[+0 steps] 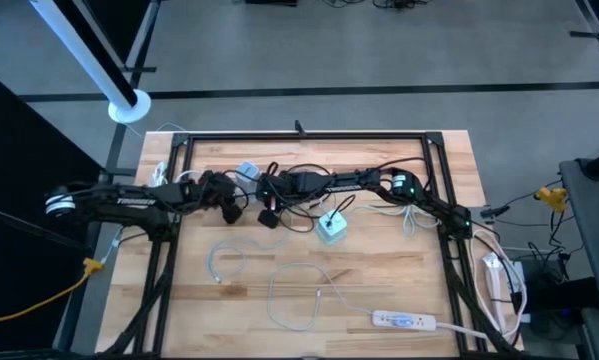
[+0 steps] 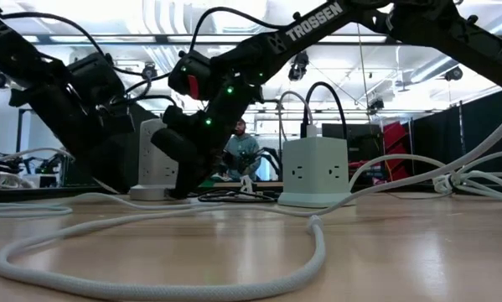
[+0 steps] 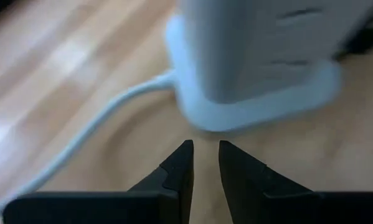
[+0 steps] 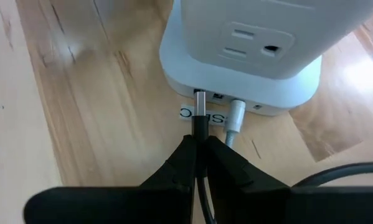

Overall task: Insert USB
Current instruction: Insert the black charger cable into the top white outlet extension

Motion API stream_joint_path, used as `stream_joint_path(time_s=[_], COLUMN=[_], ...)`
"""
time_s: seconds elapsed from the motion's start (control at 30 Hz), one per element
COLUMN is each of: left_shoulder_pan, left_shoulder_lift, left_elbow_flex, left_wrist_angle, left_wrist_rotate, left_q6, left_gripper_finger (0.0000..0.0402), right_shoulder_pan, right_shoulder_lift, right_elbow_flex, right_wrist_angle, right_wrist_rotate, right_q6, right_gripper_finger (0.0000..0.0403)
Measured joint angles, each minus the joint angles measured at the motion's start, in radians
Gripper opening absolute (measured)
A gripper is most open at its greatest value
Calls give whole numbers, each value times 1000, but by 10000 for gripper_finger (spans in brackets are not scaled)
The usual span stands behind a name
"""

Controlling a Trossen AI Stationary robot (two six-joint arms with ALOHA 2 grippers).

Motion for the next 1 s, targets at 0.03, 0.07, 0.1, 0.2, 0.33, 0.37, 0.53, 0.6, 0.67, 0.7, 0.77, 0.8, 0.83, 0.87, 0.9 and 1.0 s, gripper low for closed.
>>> stream_joint_path(time_s=[0.03, 0.07, 0.1, 0.2, 0.33, 0.37, 0.53, 0.6, 0.67, 0.7, 0.77, 0.8, 0.83, 0.87, 0.9, 1.0], left_shoulder_pan=[-4, -10, -17, -49, -101, -112, -124, -124, -124, -124, -124, -124, -124, -124, -124, -124], left_shoulder_lift=[-14, -30, -49, -119, -216, -237, -271, -260, -250, -244, -233, -228, -223, -216, -207, -184], left_elbow_flex=[0, 0, 0, 0, 0, 0, 0, 0, 0, 0, 0, 0, 0, 0, 0, 0], left_wrist_angle=[-6, -7, -4, -7, 21, 33, 86, 101, 116, 123, 138, 145, 153, 158, 157, 166], left_wrist_rotate=[36, 75, 107, 166, 176, 176, 181, 185, 189, 191, 196, 198, 200, 202, 198, 166], left_q6=[3, 3, 4, 4, 33, 48, 90, 98, 107, 112, 120, 125, 129, 133, 138, 158], left_gripper_finger=[64, 64, 64, 64, 64, 64, 64, 64, 64, 64, 64, 64, 64, 64, 64, 59], right_shoulder_pan=[1, 3, 6, 18, 34, 37, 40, 41, 42, 43, 44, 44, 45, 45, 46, 49], right_shoulder_lift=[-5, -12, -21, -43, -55, -57, -60, -60, -60, -60, -61, -61, -61, -62, -62, -69], right_elbow_flex=[0, 0, 0, 1, 0, 1, 5, 10, 16, 18, 23, 26, 29, 32, 36, 45], right_wrist_angle=[-4, -7, -7, -6, -5, 2, 11, 16, 22, 24, 29, 32, 35, 37, 36, 37], right_wrist_rotate=[0, 1, 0, 0, 0, 0, 0, 0, 0, 0, 0, 0, 0, 0, 0, 1], right_q6=[-22, -44, -65, -160, -273, -285, -292, -295, -297, -299, -301, -303, -304, -306, -307, -313], right_gripper_finger=[12, 12, 12, 12, 12, 12, 12, 12, 12, 12, 12, 12, 12, 12, 12, 12])
